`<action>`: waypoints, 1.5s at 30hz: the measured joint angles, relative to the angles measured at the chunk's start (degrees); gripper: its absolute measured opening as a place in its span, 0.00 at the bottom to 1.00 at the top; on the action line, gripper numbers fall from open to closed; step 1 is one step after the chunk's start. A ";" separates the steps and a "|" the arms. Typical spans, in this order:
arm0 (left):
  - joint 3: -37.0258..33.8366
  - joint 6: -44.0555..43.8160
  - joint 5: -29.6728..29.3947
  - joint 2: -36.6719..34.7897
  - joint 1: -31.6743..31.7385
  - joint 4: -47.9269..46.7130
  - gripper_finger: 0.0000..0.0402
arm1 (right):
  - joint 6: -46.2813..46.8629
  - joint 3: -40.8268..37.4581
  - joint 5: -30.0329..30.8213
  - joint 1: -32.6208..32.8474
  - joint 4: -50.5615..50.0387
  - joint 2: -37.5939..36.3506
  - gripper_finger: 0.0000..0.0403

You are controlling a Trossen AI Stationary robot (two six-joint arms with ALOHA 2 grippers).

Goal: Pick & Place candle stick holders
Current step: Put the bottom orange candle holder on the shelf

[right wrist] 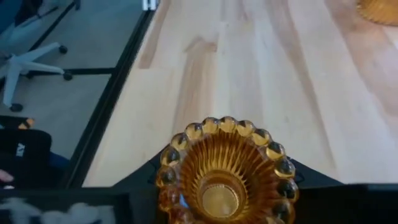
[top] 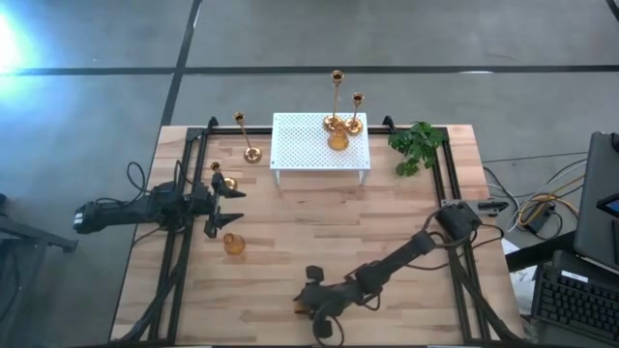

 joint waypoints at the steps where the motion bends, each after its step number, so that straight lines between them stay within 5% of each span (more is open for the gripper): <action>1: 0.00 -0.02 0.00 0.00 0.02 0.00 0.75 | -0.09 -0.38 0.50 0.05 -0.32 -0.33 0.33; 9: 0.00 -0.02 0.00 0.26 0.01 0.02 0.75 | 0.37 -3.37 2.06 0.20 -2.88 -3.34 0.33; 16: 0.00 -0.01 0.00 0.39 -0.01 0.02 0.75 | 2.18 -4.53 9.75 0.13 -15.26 -7.88 0.33; 22: 0.00 -0.02 0.00 0.52 0.01 0.02 0.75 | 4.39 -9.64 12.99 -2.59 -16.27 -14.78 0.33; 32: 0.00 -0.02 -0.02 0.57 -0.01 0.04 0.75 | 13.46 -21.60 32.11 -9.28 -13.36 -32.44 0.33; 36: 0.00 -0.02 -0.04 0.55 0.02 0.04 0.75 | 12.99 -21.73 33.40 -14.00 -13.78 -37.16 0.33; 40: 0.00 -0.02 -0.06 0.55 0.00 0.04 0.75 | 12.03 -20.56 34.44 -18.34 -14.42 -38.72 0.33; 45: 0.00 -0.02 -0.07 0.55 0.01 0.04 0.75 | 11.92 -17.34 43.25 -21.21 -14.28 -36.93 0.33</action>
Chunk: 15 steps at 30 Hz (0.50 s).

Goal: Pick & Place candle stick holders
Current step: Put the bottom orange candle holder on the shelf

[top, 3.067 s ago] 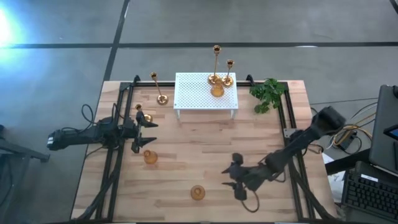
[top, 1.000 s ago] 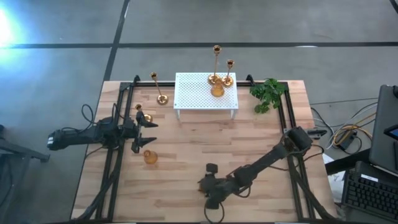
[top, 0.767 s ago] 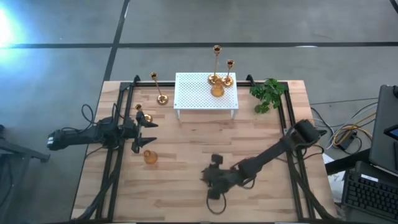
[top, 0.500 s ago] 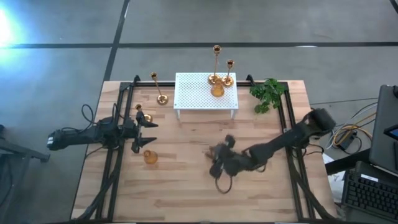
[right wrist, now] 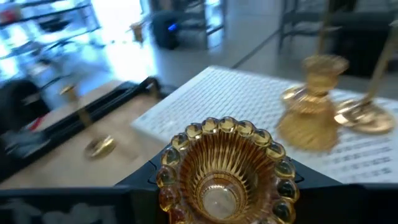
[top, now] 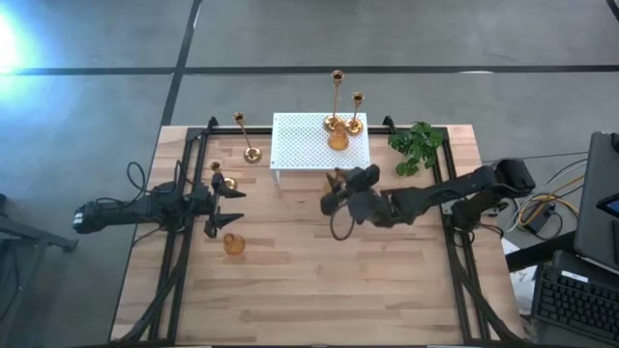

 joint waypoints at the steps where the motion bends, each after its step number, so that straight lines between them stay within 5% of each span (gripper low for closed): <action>1: 0.00 0.00 -0.02 0.00 0.00 0.00 0.75 | -0.14 0.72 1.68 -0.39 -0.04 0.82 0.33; 15: 0.00 0.00 -0.11 -0.02 -0.01 -0.02 0.75 | 0.35 17.42 4.88 -8.00 -6.00 16.51 0.33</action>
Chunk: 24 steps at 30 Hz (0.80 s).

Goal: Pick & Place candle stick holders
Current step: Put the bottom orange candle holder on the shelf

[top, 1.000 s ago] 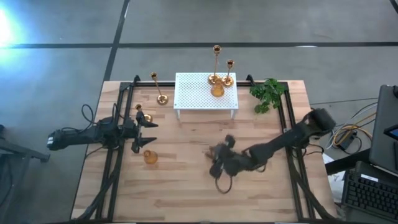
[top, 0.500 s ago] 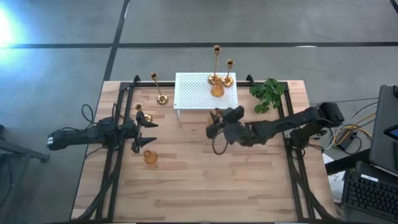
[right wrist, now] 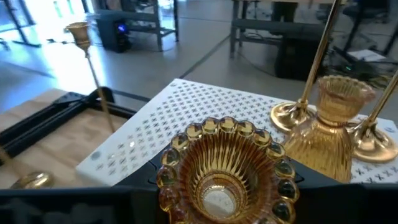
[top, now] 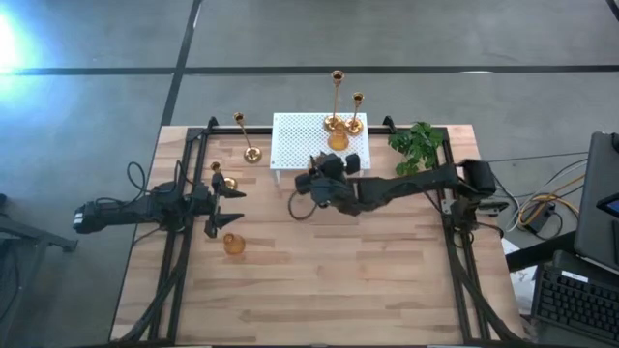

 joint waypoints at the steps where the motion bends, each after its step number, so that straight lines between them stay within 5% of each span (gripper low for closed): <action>1: 0.00 0.00 0.00 0.00 0.01 0.00 0.75 | 1.27 1.57 -0.01 -0.54 -2.58 0.80 0.33; 7: 0.00 0.00 0.00 0.00 0.00 0.00 0.75 | 8.33 9.00 -0.54 -3.42 -15.10 4.53 0.33; 24: 0.00 0.00 0.00 0.02 0.00 0.00 0.75 | 7.69 13.35 -8.23 -9.62 -18.17 6.23 0.33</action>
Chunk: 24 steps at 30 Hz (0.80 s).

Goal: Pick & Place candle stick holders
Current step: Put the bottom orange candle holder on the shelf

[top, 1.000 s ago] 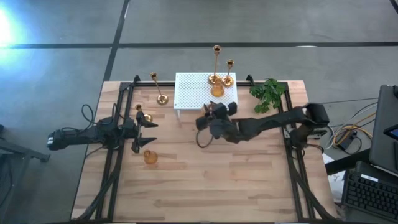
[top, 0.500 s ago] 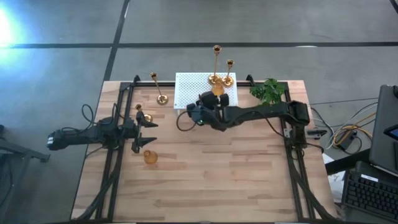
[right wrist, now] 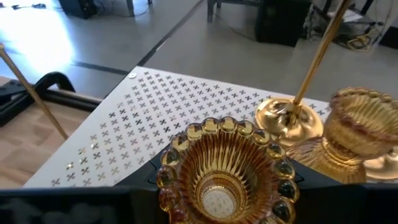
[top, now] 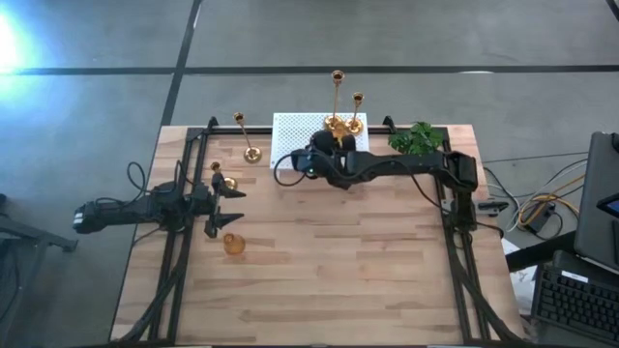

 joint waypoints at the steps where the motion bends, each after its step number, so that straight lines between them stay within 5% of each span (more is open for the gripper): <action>1: 0.00 0.00 0.00 0.00 0.00 0.00 0.75 | -0.04 0.00 -0.67 -0.15 -0.18 -0.02 0.33; 24: 0.00 0.00 0.00 0.00 0.00 0.00 0.75 | -1.41 -0.22 -2.91 -1.19 -1.97 -0.11 0.33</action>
